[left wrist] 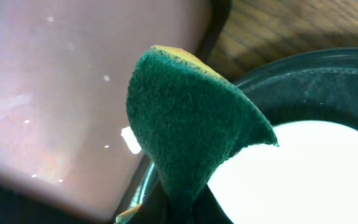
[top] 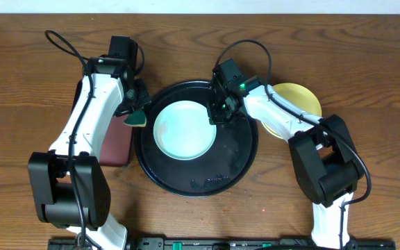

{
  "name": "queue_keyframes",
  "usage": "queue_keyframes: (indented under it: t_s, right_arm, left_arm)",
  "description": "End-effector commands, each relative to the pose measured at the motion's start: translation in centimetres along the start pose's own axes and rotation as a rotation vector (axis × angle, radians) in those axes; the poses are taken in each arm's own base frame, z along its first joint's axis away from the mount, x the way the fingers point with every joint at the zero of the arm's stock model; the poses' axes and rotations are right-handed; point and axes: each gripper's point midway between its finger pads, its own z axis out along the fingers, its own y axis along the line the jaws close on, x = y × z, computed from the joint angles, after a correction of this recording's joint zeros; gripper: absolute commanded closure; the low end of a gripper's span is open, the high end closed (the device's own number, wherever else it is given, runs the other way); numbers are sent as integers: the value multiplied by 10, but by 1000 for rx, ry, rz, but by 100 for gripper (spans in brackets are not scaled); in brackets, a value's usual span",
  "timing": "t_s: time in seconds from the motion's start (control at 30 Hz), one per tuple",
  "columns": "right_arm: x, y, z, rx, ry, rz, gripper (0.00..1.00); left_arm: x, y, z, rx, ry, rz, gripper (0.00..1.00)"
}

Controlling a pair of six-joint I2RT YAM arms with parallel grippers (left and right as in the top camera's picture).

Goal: Clean dirty plates on tray and stack at the side

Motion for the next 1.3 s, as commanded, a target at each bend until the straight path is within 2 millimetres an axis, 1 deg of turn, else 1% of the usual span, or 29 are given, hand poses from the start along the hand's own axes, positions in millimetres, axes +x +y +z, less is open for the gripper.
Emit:
queue_keyframes:
  t_s: [0.0, 0.1, 0.27, 0.3, 0.37, 0.5, 0.63, 0.77, 0.9, 1.07, 1.2, 1.27]
  right_arm:
    - [-9, -2, -1, 33, -49, 143, 99]
    - [-10, -6, -1, 73, -69, 160, 98]
    - [-10, -7, -1, 80, -71, 159, 98]
    - [-10, -7, -1, 80, -71, 158, 98]
    - [-10, -7, -1, 80, -72, 152, 99]
    - [-10, -7, -1, 80, -72, 150, 98]
    - [-10, -7, -1, 80, -72, 150, 99]
    - [-10, -7, -1, 80, -71, 143, 99]
    - [-10, -7, -1, 80, -70, 142, 99]
    - [-9, -8, -1, 84, -64, 136, 99]
    - [-9, -8, -1, 84, -64, 133, 99]
    - [-9, -8, -1, 84, -64, 133, 99]
  left_arm:
    - [19, -13, 10, 43, 56, 34, 92]
    - [31, -19, 20, 41, 68, 52, 92]
    - [55, -29, 41, 44, 91, 46, 92]
    - [59, -32, 44, 52, 95, 51, 92]
    - [71, -45, 52, 94, 109, 70, 92]
    - [82, -62, 56, 128, 103, 113, 92]
    - [91, -72, 56, 121, 97, 165, 92]
    - [96, -70, 59, 68, 62, 234, 92]
    - [96, -76, 68, 84, 20, 308, 92]
    - [93, -81, 80, 121, -33, 303, 92]
    - [86, -86, 80, 142, -68, 299, 92]
    - [79, -90, 79, 155, -98, 292, 92]
